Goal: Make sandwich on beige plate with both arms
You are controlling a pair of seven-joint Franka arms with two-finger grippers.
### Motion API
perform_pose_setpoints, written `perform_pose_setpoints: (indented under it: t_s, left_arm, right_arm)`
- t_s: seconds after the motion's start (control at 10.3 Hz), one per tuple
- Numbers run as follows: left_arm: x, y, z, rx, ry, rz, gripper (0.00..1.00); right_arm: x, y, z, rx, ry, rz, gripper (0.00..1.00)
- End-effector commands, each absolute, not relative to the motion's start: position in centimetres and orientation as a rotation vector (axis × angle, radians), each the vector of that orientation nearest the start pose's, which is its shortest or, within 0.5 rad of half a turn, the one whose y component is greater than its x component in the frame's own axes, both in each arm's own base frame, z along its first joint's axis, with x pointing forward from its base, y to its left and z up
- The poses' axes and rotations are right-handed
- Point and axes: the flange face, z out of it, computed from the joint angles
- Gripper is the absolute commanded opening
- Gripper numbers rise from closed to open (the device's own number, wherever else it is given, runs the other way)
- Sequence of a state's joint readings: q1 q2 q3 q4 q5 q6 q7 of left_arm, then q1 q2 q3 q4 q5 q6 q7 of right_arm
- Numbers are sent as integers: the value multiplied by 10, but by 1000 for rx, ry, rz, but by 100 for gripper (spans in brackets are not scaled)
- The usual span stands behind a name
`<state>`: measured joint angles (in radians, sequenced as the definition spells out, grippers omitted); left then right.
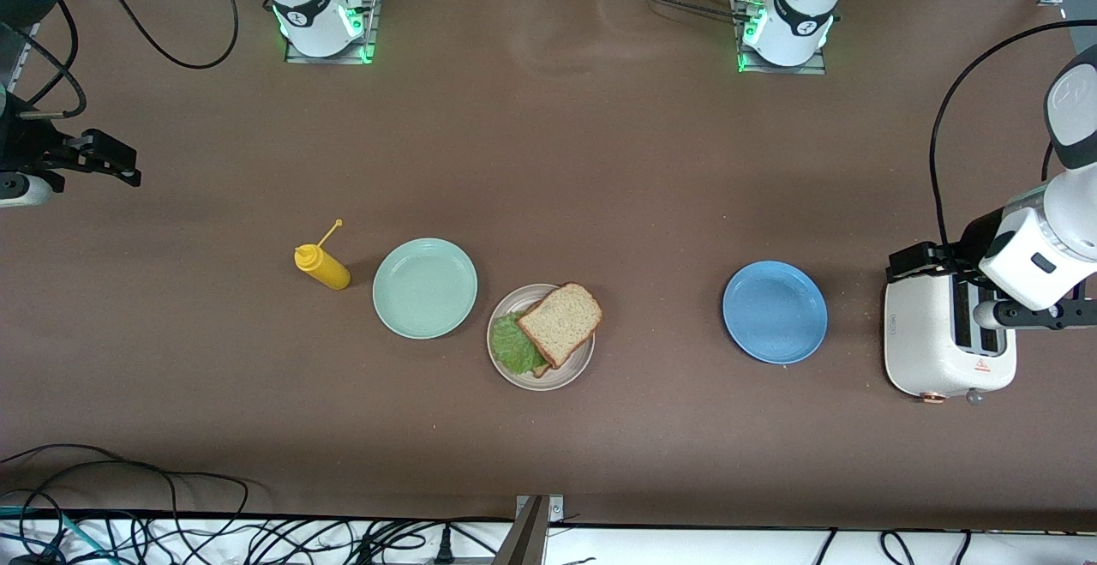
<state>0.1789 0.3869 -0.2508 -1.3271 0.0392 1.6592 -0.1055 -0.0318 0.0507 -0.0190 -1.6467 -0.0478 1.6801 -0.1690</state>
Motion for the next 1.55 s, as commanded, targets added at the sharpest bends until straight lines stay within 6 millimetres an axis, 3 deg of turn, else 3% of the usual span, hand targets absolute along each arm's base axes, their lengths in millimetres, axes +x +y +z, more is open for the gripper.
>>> perform_pose_setpoints:
  t_s: [0.0,0.19,0.39,0.58,0.97,1.16,1.35,1.45]
  left_arm:
    - [675,-7,488,-3183,-42,101,100]
    - [684,-10,460,-3191,7,121,100]
    - [682,2,464,-3179,97,122,99]
    - [678,20,484,-3181,108,70,100]
    - [678,6,502,-3178,-64,15,100]
    - [679,3,502,-3184,-61,13,100]
    - [678,-15,510,-3181,-45,-13,100]
    - [676,1,525,-3264,-159,-81,99]
  right_arm:
    - [578,-33,575,-3194,-199,30,100]
    - [578,-34,575,-3192,-204,30,100]
    - [578,-34,575,-3192,-204,32,100]
    - [577,-34,573,-3191,-203,44,100]
    - [577,-34,574,-3192,-201,37,100]
    - [577,-34,574,-3192,-191,39,100]
    - [578,-33,574,-3190,-191,34,100]
    - [575,-31,576,-3172,-191,28,100]
